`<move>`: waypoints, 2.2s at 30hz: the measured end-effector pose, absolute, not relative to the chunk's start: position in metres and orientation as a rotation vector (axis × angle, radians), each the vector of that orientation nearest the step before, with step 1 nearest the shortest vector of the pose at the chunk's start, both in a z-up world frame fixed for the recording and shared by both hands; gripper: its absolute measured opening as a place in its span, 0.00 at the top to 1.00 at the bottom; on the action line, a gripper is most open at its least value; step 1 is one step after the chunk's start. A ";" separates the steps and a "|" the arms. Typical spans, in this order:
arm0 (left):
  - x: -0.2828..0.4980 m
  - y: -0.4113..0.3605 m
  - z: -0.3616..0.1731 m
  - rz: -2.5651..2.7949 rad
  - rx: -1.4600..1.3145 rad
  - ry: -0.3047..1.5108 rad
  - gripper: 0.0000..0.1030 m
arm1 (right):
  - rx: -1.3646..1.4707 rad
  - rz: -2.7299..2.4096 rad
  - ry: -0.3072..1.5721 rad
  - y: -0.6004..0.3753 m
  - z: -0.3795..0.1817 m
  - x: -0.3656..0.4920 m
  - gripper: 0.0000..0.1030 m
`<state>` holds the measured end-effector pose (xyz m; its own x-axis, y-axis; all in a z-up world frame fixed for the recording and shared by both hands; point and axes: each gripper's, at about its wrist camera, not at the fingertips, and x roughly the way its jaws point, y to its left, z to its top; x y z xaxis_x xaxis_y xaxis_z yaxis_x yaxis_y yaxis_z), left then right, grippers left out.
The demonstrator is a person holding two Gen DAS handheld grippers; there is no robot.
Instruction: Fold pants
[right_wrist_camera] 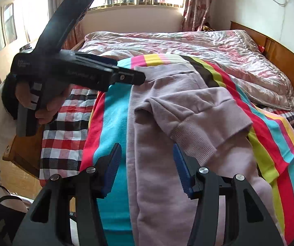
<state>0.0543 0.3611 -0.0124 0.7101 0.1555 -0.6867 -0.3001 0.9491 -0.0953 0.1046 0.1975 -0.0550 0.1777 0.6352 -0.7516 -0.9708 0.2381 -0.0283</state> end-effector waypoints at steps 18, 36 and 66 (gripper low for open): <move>0.141 0.285 -0.056 -0.075 0.237 0.866 0.75 | -0.188 0.906 0.812 0.098 -0.054 0.184 0.50; 0.087 0.466 -0.062 0.143 -0.642 0.722 0.51 | -0.323 1.063 0.777 0.123 -0.051 0.150 0.50; 0.092 0.442 -0.068 0.214 -0.507 0.763 0.91 | -0.908 1.152 0.653 0.152 -0.102 0.056 0.92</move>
